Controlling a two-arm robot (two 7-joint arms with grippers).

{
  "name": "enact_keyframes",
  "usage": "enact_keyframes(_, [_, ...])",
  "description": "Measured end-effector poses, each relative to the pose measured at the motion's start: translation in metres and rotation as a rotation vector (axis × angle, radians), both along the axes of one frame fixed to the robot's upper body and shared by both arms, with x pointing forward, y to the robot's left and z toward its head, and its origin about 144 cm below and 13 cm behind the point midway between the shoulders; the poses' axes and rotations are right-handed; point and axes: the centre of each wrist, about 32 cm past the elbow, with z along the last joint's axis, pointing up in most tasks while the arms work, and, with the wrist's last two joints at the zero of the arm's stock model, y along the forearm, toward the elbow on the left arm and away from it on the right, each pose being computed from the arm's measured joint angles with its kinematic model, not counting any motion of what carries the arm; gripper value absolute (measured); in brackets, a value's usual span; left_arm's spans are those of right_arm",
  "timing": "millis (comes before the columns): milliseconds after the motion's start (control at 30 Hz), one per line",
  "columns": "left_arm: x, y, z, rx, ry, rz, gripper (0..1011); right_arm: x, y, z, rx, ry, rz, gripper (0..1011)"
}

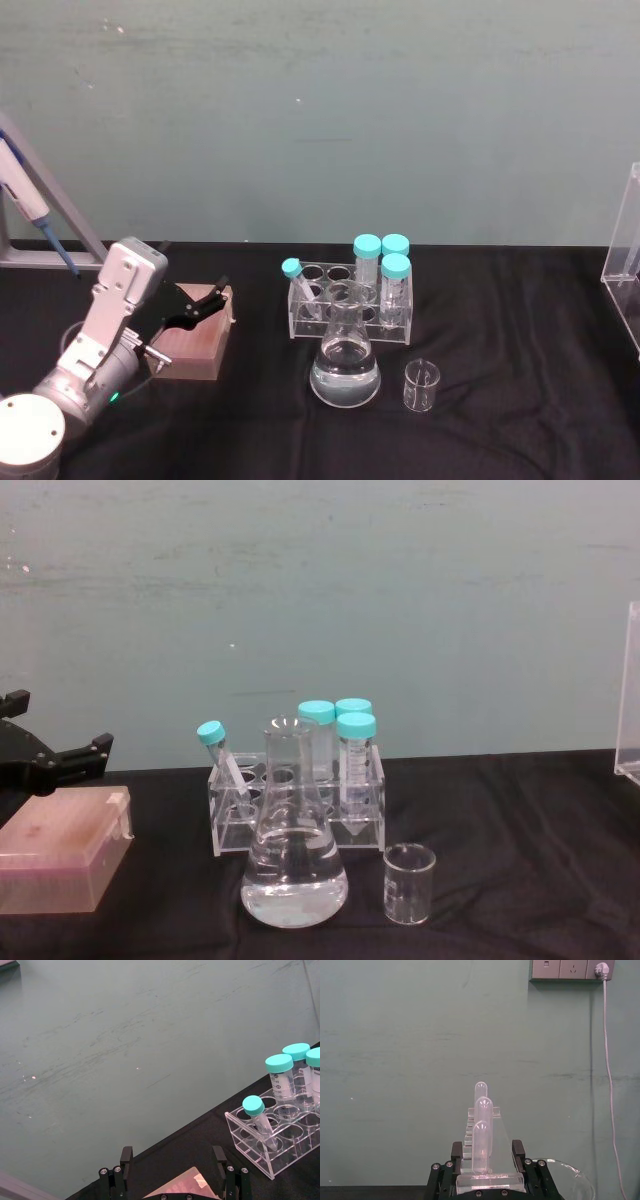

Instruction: Place the experimental apparatus aside using one hand.

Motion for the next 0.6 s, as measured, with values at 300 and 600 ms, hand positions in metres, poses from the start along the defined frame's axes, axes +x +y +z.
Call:
enact_keyframes(300, [0.0000, 0.0000, 0.0000, 0.000, 0.000, 0.000, 1000, 0.0009, -0.0025, -0.0010, 0.001, 0.004, 0.002, 611])
enact_keyframes(600, [0.0000, 0.0000, 0.0000, 0.000, 0.000, 0.000, 1000, 0.0025, -0.0050, -0.0026, 0.007, 0.006, 0.008, 611])
